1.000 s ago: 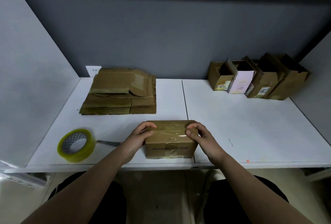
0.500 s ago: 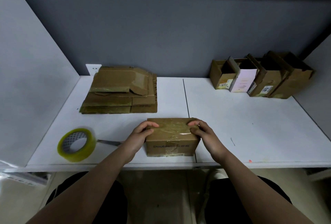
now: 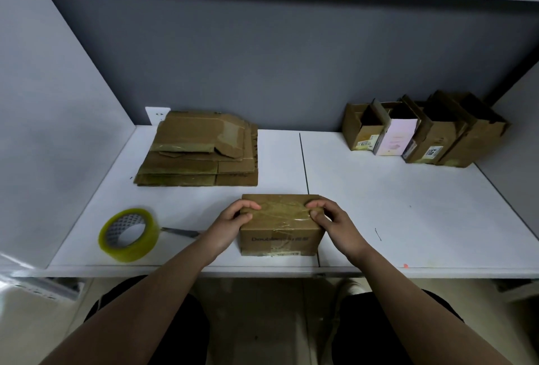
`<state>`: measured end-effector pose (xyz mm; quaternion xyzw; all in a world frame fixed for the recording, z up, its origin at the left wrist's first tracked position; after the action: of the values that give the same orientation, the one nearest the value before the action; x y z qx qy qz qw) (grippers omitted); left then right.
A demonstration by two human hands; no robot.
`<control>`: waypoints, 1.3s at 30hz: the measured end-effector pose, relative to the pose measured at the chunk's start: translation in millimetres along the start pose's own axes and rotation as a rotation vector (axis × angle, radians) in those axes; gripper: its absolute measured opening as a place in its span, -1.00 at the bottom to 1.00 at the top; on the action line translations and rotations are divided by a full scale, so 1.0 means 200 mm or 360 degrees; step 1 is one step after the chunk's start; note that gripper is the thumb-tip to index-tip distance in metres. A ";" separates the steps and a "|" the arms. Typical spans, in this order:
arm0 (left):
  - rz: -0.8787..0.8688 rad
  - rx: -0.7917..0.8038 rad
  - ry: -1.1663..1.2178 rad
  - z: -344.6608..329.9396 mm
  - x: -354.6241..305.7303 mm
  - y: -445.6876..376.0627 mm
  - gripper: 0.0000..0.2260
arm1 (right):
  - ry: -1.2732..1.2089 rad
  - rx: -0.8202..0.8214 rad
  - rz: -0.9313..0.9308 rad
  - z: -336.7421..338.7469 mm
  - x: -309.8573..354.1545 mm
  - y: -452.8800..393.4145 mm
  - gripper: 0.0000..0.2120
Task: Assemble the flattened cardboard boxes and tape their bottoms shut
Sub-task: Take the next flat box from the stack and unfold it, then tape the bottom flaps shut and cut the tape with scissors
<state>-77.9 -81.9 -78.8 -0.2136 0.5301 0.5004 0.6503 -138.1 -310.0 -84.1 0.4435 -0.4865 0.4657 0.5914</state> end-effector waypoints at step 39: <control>0.0313 -0.0222 -0.2117 0.86 0.56 0.35 -0.52 | 0.1110 0.0642 0.0071 -1.41 0.23 -0.24 -0.82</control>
<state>-65.3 133.3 -101.5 0.1477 0.0005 0.6154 0.7743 -40.6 -38.0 -78.8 0.3555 -0.1651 0.6871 0.6118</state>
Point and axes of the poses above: each hand's wrist, its own y-axis away from the middle knuckle, its own z-axis out of the back of the hand, x = y × z, the point moved 5 cm from there along -y, towards the middle knuckle, and after that the axes turned 6 degrees about -y, right-handed, at the moved point
